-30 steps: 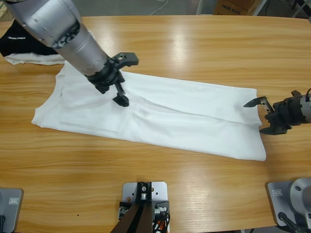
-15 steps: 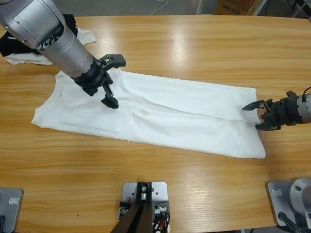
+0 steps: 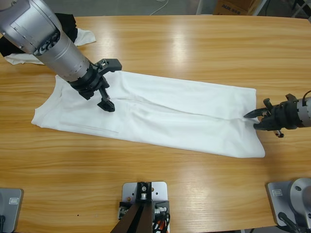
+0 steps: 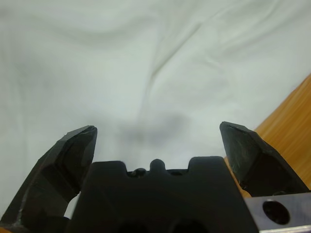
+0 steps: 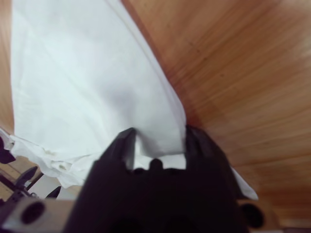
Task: Fold clothes
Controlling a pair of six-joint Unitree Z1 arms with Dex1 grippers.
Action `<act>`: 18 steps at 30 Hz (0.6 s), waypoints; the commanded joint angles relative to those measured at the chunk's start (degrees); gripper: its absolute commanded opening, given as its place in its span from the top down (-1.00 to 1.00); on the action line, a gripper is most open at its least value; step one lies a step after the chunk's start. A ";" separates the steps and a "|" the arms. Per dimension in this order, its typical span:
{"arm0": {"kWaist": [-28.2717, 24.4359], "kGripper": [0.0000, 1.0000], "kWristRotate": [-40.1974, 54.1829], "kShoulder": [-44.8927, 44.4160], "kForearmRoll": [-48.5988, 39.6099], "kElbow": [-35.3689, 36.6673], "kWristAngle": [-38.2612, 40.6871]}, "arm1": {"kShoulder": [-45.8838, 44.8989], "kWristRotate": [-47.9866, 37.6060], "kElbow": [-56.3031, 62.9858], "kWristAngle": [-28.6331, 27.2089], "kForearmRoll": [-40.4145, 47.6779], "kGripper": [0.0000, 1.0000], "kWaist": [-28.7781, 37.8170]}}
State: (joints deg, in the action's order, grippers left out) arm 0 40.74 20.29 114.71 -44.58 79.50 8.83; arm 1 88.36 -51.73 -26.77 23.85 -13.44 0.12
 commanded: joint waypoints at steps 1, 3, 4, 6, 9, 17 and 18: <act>-0.44 -1.00 -0.96 -0.37 2.11 -3.67 0.39 | -0.54 1.20 2.30 1.36 2.45 1.00 0.47; -0.49 -1.00 -1.04 -0.38 2.41 -4.04 0.39 | -0.31 1.30 2.42 1.71 2.94 1.00 0.47; -0.49 -1.00 -1.17 -0.37 2.60 -4.16 0.39 | -0.29 1.41 2.42 1.81 3.00 1.00 0.49; -0.49 -1.00 -1.43 -0.37 3.20 -4.55 0.48 | -0.33 1.64 2.42 1.81 3.12 1.00 0.49; -0.40 -1.00 -1.57 -0.45 3.44 -5.09 0.48 | 0.29 2.46 2.51 1.81 3.75 1.00 0.49; -0.40 -1.00 -1.57 -0.72 3.85 -6.01 0.48 | -3.97 10.34 -2.69 -5.48 -7.60 1.00 0.47; -0.40 -1.00 -1.57 -0.75 3.88 -6.03 0.48 | -4.25 11.11 -4.87 -6.75 -10.06 1.00 0.49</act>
State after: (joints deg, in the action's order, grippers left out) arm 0 40.74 19.69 114.71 -41.88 75.59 8.84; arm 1 87.63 -46.11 -25.65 23.55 -12.20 0.13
